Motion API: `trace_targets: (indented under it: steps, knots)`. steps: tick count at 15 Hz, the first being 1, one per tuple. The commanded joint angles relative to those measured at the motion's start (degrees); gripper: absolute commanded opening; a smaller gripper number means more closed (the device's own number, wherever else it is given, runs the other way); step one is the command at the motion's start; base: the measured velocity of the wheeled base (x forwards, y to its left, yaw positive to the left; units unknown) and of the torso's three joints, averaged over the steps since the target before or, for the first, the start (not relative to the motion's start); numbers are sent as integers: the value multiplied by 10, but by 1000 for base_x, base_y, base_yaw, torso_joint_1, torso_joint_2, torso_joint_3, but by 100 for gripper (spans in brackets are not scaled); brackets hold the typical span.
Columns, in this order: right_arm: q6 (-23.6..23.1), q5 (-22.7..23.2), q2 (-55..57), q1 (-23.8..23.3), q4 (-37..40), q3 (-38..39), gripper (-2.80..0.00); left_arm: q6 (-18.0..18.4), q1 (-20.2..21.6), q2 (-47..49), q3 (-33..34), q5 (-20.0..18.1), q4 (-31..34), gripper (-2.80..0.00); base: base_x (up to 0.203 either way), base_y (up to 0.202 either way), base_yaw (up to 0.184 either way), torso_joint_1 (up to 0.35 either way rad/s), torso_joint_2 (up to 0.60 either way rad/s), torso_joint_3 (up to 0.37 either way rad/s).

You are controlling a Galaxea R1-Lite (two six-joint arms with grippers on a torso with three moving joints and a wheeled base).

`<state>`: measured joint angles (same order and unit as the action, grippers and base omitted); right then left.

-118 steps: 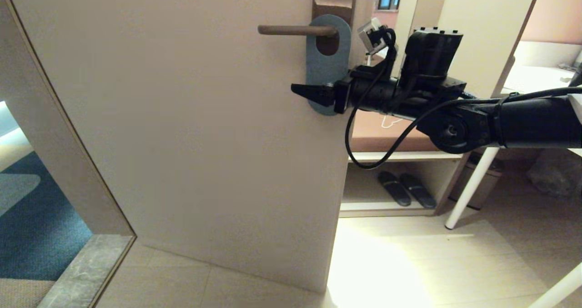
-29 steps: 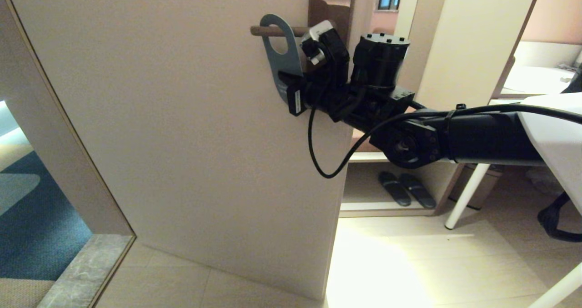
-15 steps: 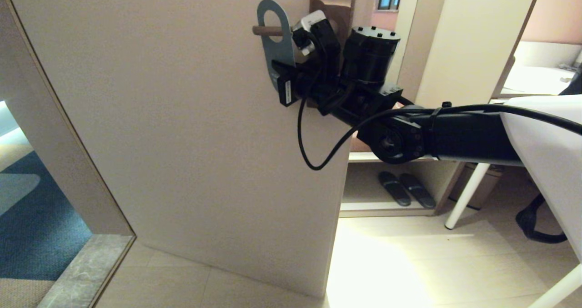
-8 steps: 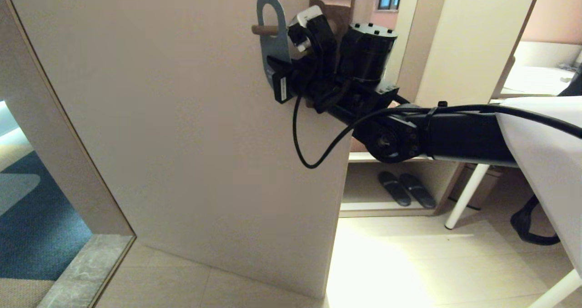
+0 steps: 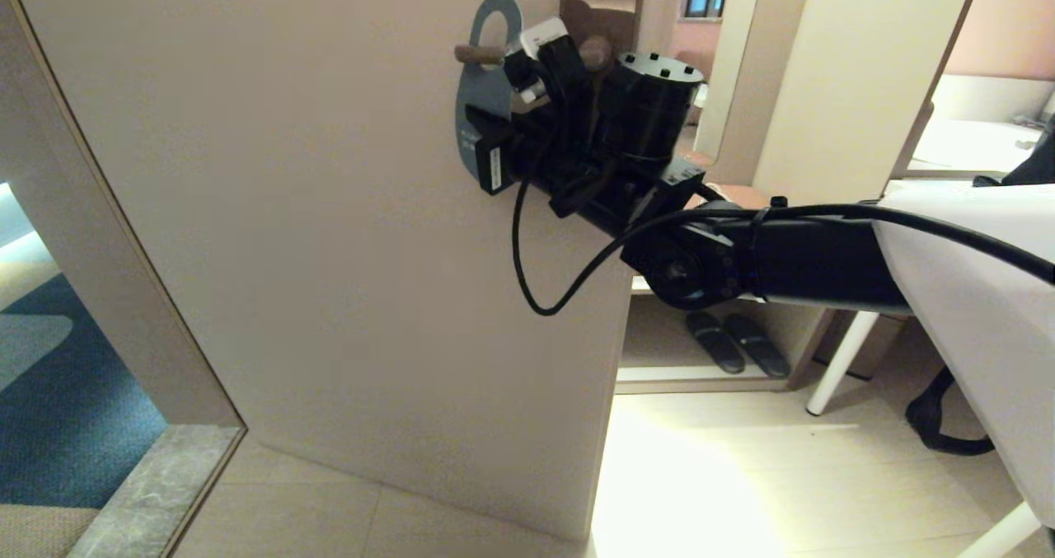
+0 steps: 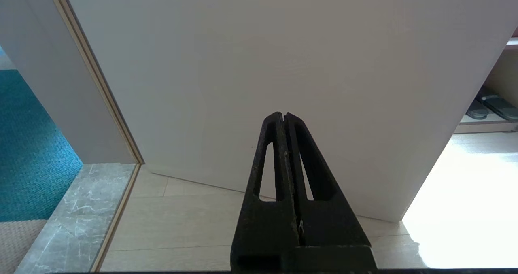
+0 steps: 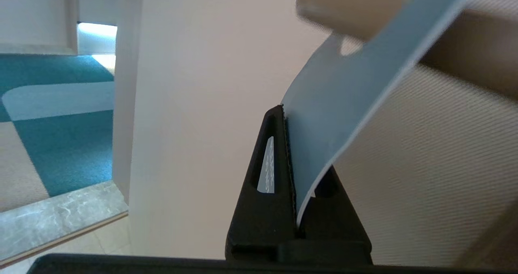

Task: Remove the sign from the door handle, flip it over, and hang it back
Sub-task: Take down the sign

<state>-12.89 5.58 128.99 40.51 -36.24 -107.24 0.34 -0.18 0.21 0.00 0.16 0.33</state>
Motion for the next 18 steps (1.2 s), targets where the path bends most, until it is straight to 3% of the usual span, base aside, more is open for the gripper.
trace_targets:
  steps: [1, 18]
  knots:
    - [-1, 1, 4, 2, -3, 0, -280, 0, 0, 0, 0, 0, 0, -280, 0, 0, 0, 0, 0, 0]
    - [-9, -3, 58, 1, -27, -45, -280, 0, 0, 0, 0, 0, 0, -280, 0, 0, 0, 0, 0, 0]
